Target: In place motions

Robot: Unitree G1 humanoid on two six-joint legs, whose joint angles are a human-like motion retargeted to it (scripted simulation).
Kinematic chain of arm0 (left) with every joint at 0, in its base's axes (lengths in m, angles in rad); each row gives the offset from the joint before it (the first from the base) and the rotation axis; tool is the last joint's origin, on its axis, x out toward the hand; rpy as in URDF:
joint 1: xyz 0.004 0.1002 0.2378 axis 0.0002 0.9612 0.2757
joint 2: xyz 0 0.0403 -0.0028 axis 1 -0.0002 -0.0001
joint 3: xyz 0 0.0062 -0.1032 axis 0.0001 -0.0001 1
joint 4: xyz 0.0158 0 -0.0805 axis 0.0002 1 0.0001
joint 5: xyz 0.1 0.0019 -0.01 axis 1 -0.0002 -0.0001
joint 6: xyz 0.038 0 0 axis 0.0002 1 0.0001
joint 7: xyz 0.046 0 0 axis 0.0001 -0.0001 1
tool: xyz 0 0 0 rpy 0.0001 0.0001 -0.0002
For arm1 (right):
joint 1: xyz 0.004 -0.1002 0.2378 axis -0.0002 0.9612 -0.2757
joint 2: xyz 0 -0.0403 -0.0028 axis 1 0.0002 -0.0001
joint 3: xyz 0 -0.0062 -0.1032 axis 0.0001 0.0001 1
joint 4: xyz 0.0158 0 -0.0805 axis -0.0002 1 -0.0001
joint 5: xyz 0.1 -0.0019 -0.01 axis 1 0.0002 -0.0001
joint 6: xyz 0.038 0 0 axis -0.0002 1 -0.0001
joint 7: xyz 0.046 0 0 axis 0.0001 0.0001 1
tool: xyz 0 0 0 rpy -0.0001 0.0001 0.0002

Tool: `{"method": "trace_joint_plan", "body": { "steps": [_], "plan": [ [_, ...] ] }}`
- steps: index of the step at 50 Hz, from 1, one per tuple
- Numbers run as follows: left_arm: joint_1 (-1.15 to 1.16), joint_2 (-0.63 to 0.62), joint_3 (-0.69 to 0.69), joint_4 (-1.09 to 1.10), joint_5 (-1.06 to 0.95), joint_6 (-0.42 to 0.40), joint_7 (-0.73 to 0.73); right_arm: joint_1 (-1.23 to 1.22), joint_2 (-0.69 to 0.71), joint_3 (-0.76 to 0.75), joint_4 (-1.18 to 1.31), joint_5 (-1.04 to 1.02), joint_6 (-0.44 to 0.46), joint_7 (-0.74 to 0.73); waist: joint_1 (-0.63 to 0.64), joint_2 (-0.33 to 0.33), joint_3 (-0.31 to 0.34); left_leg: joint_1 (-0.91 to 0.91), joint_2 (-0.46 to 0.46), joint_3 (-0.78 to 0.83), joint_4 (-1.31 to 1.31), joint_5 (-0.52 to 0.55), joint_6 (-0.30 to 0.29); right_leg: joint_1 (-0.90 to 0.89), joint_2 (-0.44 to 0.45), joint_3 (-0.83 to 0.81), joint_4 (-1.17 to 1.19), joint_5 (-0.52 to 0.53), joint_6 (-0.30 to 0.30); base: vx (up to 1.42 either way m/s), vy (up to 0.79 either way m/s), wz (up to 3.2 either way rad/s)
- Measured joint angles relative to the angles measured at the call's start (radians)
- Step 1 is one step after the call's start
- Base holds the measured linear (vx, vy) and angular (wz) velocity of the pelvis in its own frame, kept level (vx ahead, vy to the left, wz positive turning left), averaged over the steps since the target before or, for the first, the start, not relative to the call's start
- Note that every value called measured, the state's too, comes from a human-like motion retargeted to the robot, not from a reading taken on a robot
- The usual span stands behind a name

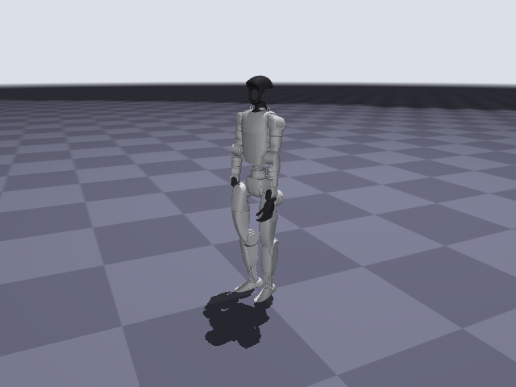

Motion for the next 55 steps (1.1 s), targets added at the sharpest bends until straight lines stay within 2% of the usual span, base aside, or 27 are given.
{"method": "trace_joint_plan", "body": {
  "steps": [7, 13, 19, 30, 44, 55],
  "plan": [
    [0.161, -0.028, 0.063, 0.122, 0.033, 0.009, 0.005, -0.08, 0.048, 0.019, -0.137, 0.04, -0.047, 0.037, -0.008, 0.002, -0.002, -0.001, -0.005, -0.025, 0.0, 0.002, 0.001, -0.001, -0.002, -0.018, 0.001, 0.0, -0.002, 0.0, 0.0, 0.02],
    [0.301, -0.044, 0.109, 0.123, 0.05, 0.026, -0.001, -0.122, 0.063, 0.025, -0.196, 0.066, -0.069, 0.047, -0.004, 0.0, -0.003, -0.005, -0.008, -0.036, -0.001, 0.004, 0.001, -0.001, -0.004, -0.021, 0.001, -0.002, 0.0, 0.0, 0.0, 0.0],
    [0.346, -0.043, 0.126, 0.123, 0.05, 0.039, -0.003, -0.12, 0.052, 0.028, -0.173, 0.054, -0.073, 0.033, -0.001, -0.005, 0.0, -0.006, -0.012, -0.046, 0.0, 0.006, 0.002, 0.003, -0.006, -0.026, 0.0, -0.004, 0.001, 0.0, 0.0, 0.0],
    [0.196, -0.033, 0.073, 0.113, 0.017, 0.025, 0.005, -0.019, 0.0, 0.011, 0.002, -0.016, -0.035, -0.025, -0.012, -0.004, 0.0, -0.001, -0.007, -0.025, 0.0, 0.002, 0.002, 0.002, -0.004, -0.017, 0.0, -0.001, 0.001, 0.0, 0.0, -0.07],
    [-0.067, 0.005, -0.044, -0.073, -0.046, 0.019, -0.009, 0.136, -0.091, -0.081, 0.129, -0.029, 0.028, -0.083, -0.025, 0.001, 0.003, 0.004, 0.002, 0.001, 0.0, -0.002, 0.0, 0.001, 0.0, -0.01, -0.001, 0.002, 0.0, 0.0, 0.0, -0.04],
    [-0.076, 0.01, -0.051, -0.058, -0.025, 0.003, 0.003, 0.088, -0.058, -0.07, 0.107, 0.007, 0.012, -0.06, -0.02, 0.005, -0.002, 0.004, 0.002, 0.001, 0.002, -0.002, 0.0, 0.002, 0.001, -0.012, -0.002, 0.002, -0.001, 0.0, 0.0, 0.0]
  ]
}}
